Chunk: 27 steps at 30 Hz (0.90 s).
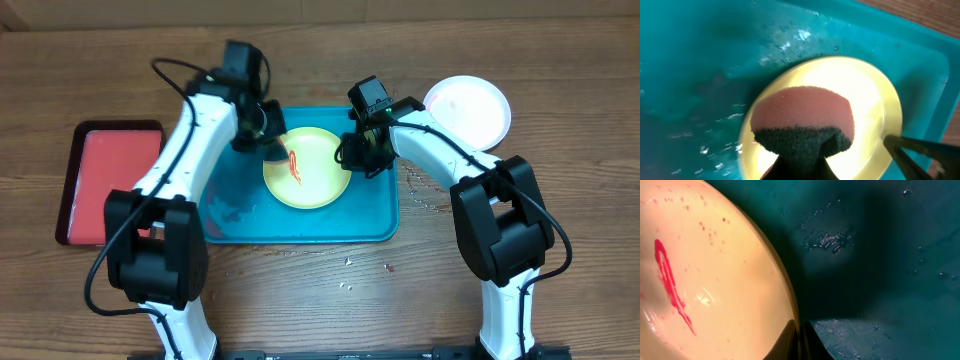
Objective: Clean dirty plates on tray and stack at the side
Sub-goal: 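Scrub the yellow plate with the sponge in the left gripper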
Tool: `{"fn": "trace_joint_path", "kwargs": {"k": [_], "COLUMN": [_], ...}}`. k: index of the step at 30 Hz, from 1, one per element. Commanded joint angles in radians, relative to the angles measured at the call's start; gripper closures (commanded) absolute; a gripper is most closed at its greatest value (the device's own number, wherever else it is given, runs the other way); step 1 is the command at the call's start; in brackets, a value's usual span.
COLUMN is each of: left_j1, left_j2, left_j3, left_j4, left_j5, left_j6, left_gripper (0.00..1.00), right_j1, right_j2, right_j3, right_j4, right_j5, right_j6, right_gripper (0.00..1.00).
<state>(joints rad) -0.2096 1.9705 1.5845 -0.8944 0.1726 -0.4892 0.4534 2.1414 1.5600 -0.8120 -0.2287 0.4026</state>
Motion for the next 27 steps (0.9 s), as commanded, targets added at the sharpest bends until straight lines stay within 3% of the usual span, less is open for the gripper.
{"fn": "trace_joint_path", "kwargs": {"k": [1, 3, 6, 10, 14, 16, 18, 20, 27], "left_j1": [-0.045, -0.063, -0.089, -0.114, -0.129, -0.134, -0.134, -0.134, -0.14], "left_j2": [0.0, 0.0, 0.004, 0.004, 0.004, 0.005, 0.004, 0.005, 0.006], "left_j3": [-0.085, -0.103, -0.11, -0.11, -0.11, -0.11, -0.11, -0.112, -0.181], "left_j4": [0.101, 0.138, 0.172, 0.203, 0.221, 0.227, 0.227, 0.227, 0.324], "left_j5": [0.013, 0.013, 0.012, 0.003, -0.01, -0.017, -0.027, -0.026, -0.024], "left_j6": [-0.088, -0.088, -0.095, -0.095, -0.095, -0.095, -0.095, -0.096, -0.118], "left_gripper": [0.96, 0.96, 0.96, 0.96, 0.96, 0.96, 0.96, 0.96, 0.96], "right_j1": [0.008, 0.008, 0.007, 0.001, 0.004, 0.004, 0.004, 0.004, 0.005], "right_j2": [0.014, 0.014, 0.014, 0.014, 0.014, 0.014, 0.014, 0.014, 0.014], "right_j3": [-0.003, -0.003, -0.003, -0.003, -0.003, -0.003, -0.003, -0.003, -0.003], "right_j4": [0.011, 0.018, 0.036, 0.068, 0.102, 0.112, 0.113, 0.113, 0.112], "right_j5": [0.007, 0.011, 0.03, 0.045, 0.076, 0.083, 0.11, 0.123, 0.118], "right_j6": [0.096, 0.095, 0.079, 0.011, -0.048, -0.071, -0.071, -0.071, -0.063], "right_gripper": [0.96, 0.96, 0.71, 0.65, 0.66, 0.73, 0.9, 0.96, 0.96]}}
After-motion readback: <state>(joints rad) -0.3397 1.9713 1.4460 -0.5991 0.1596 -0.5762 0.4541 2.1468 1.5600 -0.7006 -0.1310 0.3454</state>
